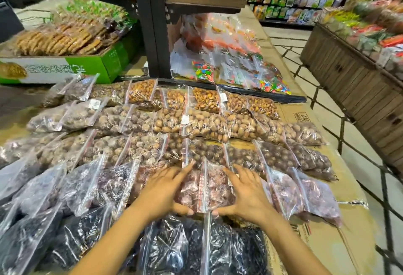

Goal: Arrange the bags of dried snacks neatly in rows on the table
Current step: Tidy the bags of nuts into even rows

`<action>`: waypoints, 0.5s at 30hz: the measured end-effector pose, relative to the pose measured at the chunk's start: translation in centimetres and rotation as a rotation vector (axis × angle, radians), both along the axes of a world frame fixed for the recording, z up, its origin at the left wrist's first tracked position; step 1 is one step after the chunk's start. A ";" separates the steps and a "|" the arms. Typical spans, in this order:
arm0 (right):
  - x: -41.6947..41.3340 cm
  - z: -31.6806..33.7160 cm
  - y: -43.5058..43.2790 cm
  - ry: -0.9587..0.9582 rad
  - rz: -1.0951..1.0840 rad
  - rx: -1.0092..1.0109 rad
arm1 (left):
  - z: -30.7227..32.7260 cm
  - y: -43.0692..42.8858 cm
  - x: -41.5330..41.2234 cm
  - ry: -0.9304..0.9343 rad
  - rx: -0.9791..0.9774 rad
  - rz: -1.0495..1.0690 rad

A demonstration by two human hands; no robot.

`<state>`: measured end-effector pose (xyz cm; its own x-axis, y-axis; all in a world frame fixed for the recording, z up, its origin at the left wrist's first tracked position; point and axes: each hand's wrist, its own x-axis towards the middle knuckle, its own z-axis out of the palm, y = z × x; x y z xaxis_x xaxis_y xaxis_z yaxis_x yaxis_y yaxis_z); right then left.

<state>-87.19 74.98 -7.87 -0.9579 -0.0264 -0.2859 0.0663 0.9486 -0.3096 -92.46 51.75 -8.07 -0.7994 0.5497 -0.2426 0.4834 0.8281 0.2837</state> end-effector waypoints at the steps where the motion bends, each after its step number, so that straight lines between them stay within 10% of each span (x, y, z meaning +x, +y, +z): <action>1: -0.1 -0.1 0.0 -0.008 -0.007 -0.013 | 0.2 -0.2 0.3 0.013 0.005 0.007; 15: 0.0 2.6 -10.3 0.114 -0.018 -0.230 | 2.9 -16.7 1.8 0.259 0.283 0.316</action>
